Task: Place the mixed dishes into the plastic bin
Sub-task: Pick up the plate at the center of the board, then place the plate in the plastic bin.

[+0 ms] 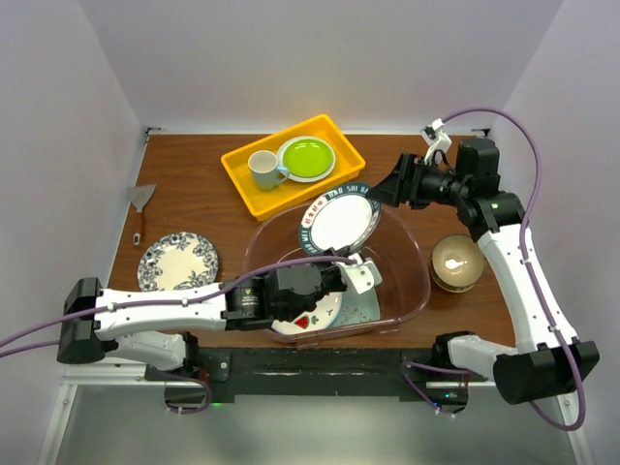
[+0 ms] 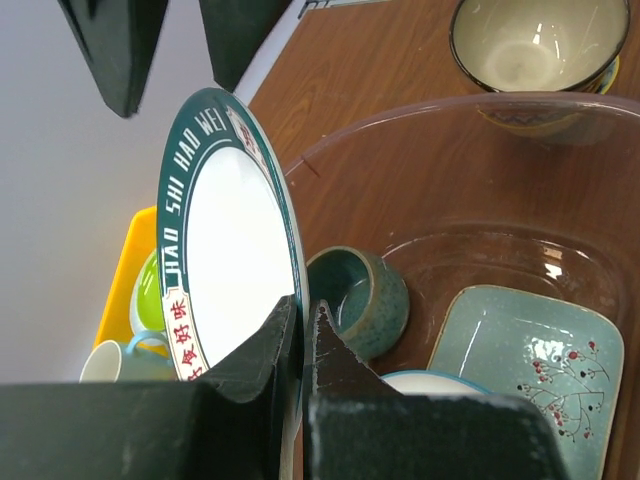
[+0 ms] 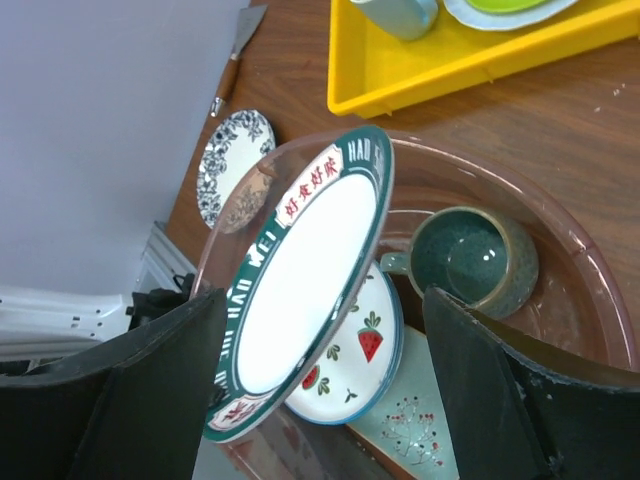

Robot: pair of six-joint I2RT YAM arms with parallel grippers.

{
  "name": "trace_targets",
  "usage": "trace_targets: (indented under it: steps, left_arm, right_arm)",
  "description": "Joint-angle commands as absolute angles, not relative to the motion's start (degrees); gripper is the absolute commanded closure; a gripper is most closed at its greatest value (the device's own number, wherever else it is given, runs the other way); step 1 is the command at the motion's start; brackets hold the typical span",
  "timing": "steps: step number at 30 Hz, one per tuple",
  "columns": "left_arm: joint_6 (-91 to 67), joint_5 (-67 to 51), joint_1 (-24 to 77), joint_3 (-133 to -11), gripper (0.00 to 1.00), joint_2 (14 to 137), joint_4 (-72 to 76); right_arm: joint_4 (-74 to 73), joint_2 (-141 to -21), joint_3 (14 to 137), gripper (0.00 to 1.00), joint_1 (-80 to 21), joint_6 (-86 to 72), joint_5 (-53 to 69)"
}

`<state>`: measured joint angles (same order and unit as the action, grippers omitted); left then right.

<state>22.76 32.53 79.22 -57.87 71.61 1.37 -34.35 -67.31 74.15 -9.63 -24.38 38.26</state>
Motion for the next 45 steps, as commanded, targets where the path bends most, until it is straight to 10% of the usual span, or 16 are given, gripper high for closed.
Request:
trace_targets:
  steps: [1, 9, 14, 18, 24, 45]
  left_arm:
    - [26.5, 35.9, 79.9, -62.1, 1.00, 71.8, 8.4]
    - [26.5, 35.3, 80.2, -63.6, 1.00, 73.7, 8.3]
    - [24.0, 33.9, 80.2, -62.5, 0.95, 72.0, 7.5]
    - [21.1, 31.6, 80.2, -60.6, 0.48, 69.4, 6.9]
    - [15.9, 27.5, 79.1, -56.3, 0.20, 63.1, 4.6]
    - [9.1, 30.5, 67.2, -42.1, 0.00, 38.2, -4.0]
  right_arm:
    - [-34.1, -67.0, 72.5, 0.28, -10.6, -26.1, 35.9]
    - [-31.0, -68.1, 72.3, 1.00, -11.4, -26.6, 41.2]
    - [-30.8, -67.7, 73.9, 1.00, -11.3, -23.9, 42.3]
    - [-30.5, -66.9, 74.6, 1.00, -11.1, -20.6, 42.6]
    - [-28.7, -65.7, 72.2, 1.00, -10.2, -17.0, 44.1]
    - [-15.8, -63.0, 58.9, 1.00, -7.9, -13.4, 61.7]
